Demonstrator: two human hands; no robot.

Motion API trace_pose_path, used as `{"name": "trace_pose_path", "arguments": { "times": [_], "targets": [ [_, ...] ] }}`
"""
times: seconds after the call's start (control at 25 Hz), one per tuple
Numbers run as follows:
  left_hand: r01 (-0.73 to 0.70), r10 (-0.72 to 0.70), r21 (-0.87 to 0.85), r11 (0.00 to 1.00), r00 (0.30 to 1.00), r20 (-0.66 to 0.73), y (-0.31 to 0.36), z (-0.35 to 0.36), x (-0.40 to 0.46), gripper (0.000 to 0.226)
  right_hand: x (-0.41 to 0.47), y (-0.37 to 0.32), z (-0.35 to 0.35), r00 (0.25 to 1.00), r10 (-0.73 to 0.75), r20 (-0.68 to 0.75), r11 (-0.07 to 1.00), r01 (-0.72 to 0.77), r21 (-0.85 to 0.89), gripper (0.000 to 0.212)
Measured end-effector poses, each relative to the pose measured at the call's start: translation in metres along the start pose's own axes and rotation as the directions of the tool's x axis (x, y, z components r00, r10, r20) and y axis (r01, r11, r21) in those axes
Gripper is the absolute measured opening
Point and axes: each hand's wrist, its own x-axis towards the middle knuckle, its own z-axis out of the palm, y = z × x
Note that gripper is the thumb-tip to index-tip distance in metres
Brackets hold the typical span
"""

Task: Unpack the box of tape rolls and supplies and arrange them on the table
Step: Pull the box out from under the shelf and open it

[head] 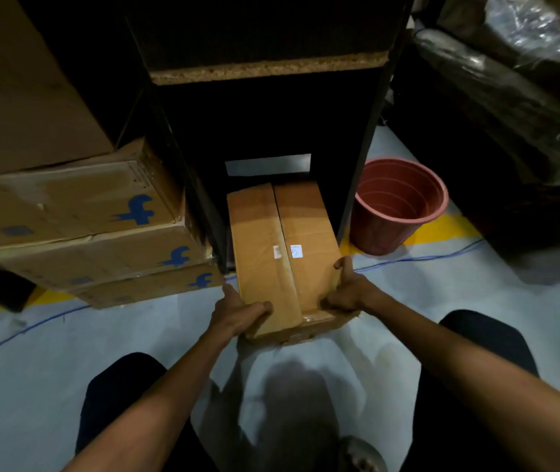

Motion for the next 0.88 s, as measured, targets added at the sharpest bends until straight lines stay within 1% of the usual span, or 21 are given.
{"name": "trace_pose_path", "arguments": {
  "times": [0.04, 0.12, 0.2, 0.24, 0.32, 0.36, 0.44, 0.52, 0.64, 0.8, 0.88],
  "targets": [
    [-0.003, 0.003, -0.041, 0.999, 1.0, 0.001, 0.003, 0.002, 0.0, 0.119, 0.002, -0.001, 0.0, 1.0, 0.009, 0.003, 1.0, -0.009, -0.002, 0.087],
    [-0.05, 0.044, -0.142, 0.989, 0.998, -0.046, 0.013, 0.003, 0.01, 0.124, 0.009, -0.012, -0.001, 0.998, -0.005, -0.057, 0.999, 0.008, 0.052, 0.096],
    [-0.124, 0.098, -0.216, 0.969, 0.987, -0.125, 0.021, 0.002, 0.026, 0.12, 0.014, -0.025, -0.001, 0.987, -0.078, -0.138, 0.994, 0.089, 0.071, 0.092],
    [-0.17, 0.136, -0.224, 0.96, 0.978, -0.159, 0.022, 0.003, 0.035, 0.113, 0.016, -0.03, 0.0, 0.981, -0.114, -0.16, 0.989, 0.127, 0.078, 0.091],
    [-0.259, 0.227, -0.173, 0.95, 0.957, -0.183, 0.034, 0.0, 0.03, 0.108, 0.021, -0.033, 0.002, 0.972, -0.154, -0.175, 0.982, 0.17, 0.08, 0.094],
    [-0.27, 0.244, -0.139, 0.953, 0.953, -0.18, 0.039, 0.001, 0.026, 0.106, 0.021, -0.032, 0.004, 0.97, -0.162, -0.18, 0.982, 0.177, 0.069, 0.095],
    [-0.228, 0.215, -0.075, 0.971, 0.965, -0.152, 0.045, 0.004, 0.021, 0.102, 0.024, -0.03, 0.007, 0.969, -0.162, -0.186, 0.983, 0.176, 0.058, 0.098],
    [-0.187, 0.178, -0.061, 0.981, 0.976, -0.125, 0.046, 0.007, 0.019, 0.105, 0.023, -0.029, 0.011, 0.97, -0.151, -0.19, 0.985, 0.163, 0.049, 0.099],
    [-0.181, 0.179, -0.034, 0.983, 0.981, -0.071, 0.043, 0.009, 0.012, 0.109, 0.013, -0.025, 0.018, 0.971, -0.125, -0.206, 0.989, 0.139, 0.055, 0.1],
    [-0.136, 0.138, 0.046, 0.99, 0.99, -0.03, 0.032, 0.016, -0.013, 0.108, -0.007, -0.013, 0.027, 0.983, -0.09, -0.157, 0.994, 0.099, 0.045, 0.106],
    [-0.14, 0.142, 0.077, 0.987, 0.99, -0.016, 0.024, 0.02, -0.025, 0.109, -0.016, -0.009, 0.03, 0.99, -0.074, -0.123, 0.996, 0.079, 0.034, 0.111]
  ]
}}
